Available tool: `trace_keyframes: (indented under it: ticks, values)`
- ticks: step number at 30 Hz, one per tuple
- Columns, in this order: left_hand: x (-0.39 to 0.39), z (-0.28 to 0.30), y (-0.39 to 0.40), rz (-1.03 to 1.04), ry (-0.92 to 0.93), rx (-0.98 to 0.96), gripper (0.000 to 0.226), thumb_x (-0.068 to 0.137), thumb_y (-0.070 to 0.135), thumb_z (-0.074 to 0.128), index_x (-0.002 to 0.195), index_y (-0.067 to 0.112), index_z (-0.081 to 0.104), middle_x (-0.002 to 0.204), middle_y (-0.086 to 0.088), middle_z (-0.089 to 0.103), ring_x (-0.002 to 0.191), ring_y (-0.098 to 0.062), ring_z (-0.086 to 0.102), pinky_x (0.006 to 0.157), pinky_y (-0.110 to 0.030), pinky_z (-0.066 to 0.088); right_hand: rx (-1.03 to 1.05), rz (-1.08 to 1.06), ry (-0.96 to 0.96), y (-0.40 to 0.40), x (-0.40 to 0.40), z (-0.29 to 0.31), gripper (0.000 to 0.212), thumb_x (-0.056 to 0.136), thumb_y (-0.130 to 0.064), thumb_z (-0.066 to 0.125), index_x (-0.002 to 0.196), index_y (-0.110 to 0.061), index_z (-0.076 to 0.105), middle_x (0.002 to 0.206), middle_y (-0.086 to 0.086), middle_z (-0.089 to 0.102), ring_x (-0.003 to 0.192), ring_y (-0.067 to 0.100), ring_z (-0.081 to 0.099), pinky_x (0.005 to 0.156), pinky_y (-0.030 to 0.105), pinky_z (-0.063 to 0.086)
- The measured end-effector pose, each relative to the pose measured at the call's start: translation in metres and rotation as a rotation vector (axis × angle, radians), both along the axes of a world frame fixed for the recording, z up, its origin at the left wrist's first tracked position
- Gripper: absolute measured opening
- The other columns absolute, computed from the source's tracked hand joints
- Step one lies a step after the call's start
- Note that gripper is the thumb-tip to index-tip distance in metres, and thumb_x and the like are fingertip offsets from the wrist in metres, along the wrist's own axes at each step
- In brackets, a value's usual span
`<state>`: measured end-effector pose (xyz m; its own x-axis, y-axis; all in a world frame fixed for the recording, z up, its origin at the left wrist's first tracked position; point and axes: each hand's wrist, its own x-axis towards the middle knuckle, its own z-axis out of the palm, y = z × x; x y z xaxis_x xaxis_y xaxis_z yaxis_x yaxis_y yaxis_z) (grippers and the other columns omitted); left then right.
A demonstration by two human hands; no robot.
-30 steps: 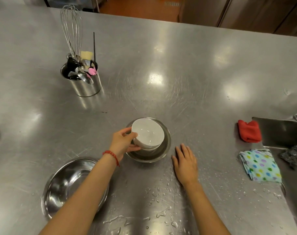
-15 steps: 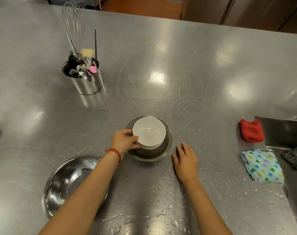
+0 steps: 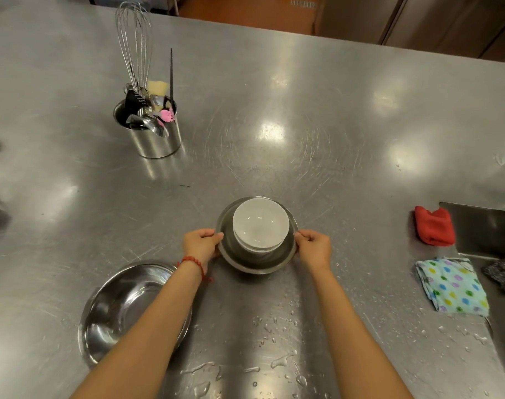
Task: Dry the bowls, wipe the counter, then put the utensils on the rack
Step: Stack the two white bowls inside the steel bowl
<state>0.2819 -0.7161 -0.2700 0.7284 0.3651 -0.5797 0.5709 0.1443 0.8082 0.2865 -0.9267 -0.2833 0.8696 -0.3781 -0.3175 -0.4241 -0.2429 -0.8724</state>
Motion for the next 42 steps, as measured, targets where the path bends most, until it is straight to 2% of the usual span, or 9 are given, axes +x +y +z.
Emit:
trace_keyframes:
  ticks: [6,9,12,17,23,27,32,37,42]
  values:
    - [-0.006,0.015,0.006,0.057,-0.109,-0.053,0.024,0.080,-0.005,0.063,0.103,-0.010,0.060,0.067,-0.007,0.058,0.057,-0.016,0.057,0.046,-0.020,0.053,0.007,0.031,-0.093,0.002,0.002,0.018,0.028,0.080,0.000,0.055,0.054,-0.008,0.049,0.054,0.007,0.036,0.058,0.018,0.031,0.055,0.027,0.028]
    - [-0.009,0.031,0.016,0.089,-0.179,-0.093,0.015,0.080,-0.008,0.061,0.095,-0.006,0.060,0.054,-0.005,0.062,0.040,-0.005,0.058,0.041,-0.017,0.052,0.001,0.063,-0.141,0.006,0.004,0.039,0.034,0.079,-0.004,0.057,0.048,-0.014,0.050,0.039,-0.007,0.042,0.043,0.009,0.036,0.045,0.018,0.033]
    - [-0.024,0.044,0.037,0.112,-0.209,-0.117,0.011,0.079,-0.008,0.062,0.086,0.000,0.061,0.045,0.002,0.063,0.038,-0.002,0.058,0.041,-0.017,0.051,0.042,0.080,-0.185,0.022,-0.004,0.055,0.023,0.082,-0.004,0.059,0.063,-0.015,0.065,0.036,-0.013,0.052,0.036,-0.002,0.045,0.041,0.011,0.039]
    - [-0.068,0.056,0.082,0.171,-0.199,-0.011,0.008,0.077,0.000,0.069,0.080,0.007,0.066,0.063,-0.007,0.063,0.049,-0.011,0.060,0.045,-0.017,0.053,0.082,0.158,-0.196,0.066,-0.035,0.057,0.021,0.083,-0.006,0.059,0.067,0.007,0.062,0.050,0.005,0.048,0.050,0.012,0.041,0.048,0.024,0.038]
    - [-0.129,0.055,0.136,0.243,-0.181,0.081,0.006,0.078,0.000,0.067,0.080,0.006,0.066,0.054,-0.002,0.063,0.040,-0.002,0.059,0.043,-0.014,0.052,0.112,0.315,-0.197,0.123,-0.072,0.041,0.022,0.084,-0.007,0.060,0.062,-0.001,0.064,0.051,0.004,0.050,0.050,0.013,0.042,0.050,0.028,0.040]
    - [-0.160,0.043,0.159,0.271,-0.134,0.144,0.007,0.080,-0.001,0.066,0.087,-0.001,0.066,0.059,-0.009,0.058,0.036,-0.002,0.055,0.041,-0.013,0.050,0.080,0.384,-0.138,0.151,-0.091,0.024,0.015,0.086,-0.008,0.060,0.079,-0.004,0.072,0.054,-0.004,0.057,0.049,0.007,0.049,0.053,0.022,0.043]
    - [-0.185,0.024,0.173,0.272,-0.098,0.204,0.016,0.079,-0.002,0.066,0.093,-0.010,0.065,0.055,-0.009,0.057,0.036,-0.001,0.054,0.044,-0.015,0.052,-0.007,0.441,-0.113,0.168,-0.107,0.010,0.017,0.086,-0.010,0.060,0.072,-0.006,0.071,0.058,0.004,0.059,0.055,0.013,0.048,0.059,0.031,0.046]
    - [-0.196,0.012,0.172,0.305,-0.087,0.228,0.019,0.078,-0.001,0.068,0.096,-0.007,0.066,0.060,-0.008,0.061,0.049,-0.017,0.056,0.046,-0.013,0.052,-0.085,0.444,-0.156,0.176,-0.118,0.007,0.011,0.085,-0.008,0.062,0.084,-0.009,0.072,0.067,0.001,0.064,0.058,0.003,0.054,0.061,0.019,0.043]
    - [-0.197,0.005,0.172,0.304,-0.102,0.303,0.023,0.074,0.000,0.072,0.095,-0.005,0.068,0.064,-0.001,0.064,0.054,-0.018,0.060,0.044,-0.011,0.051,-0.169,0.472,-0.218,0.177,-0.119,0.008,0.012,0.086,-0.008,0.061,0.093,-0.007,0.072,0.075,0.001,0.066,0.069,0.015,0.062,0.069,0.020,0.049]
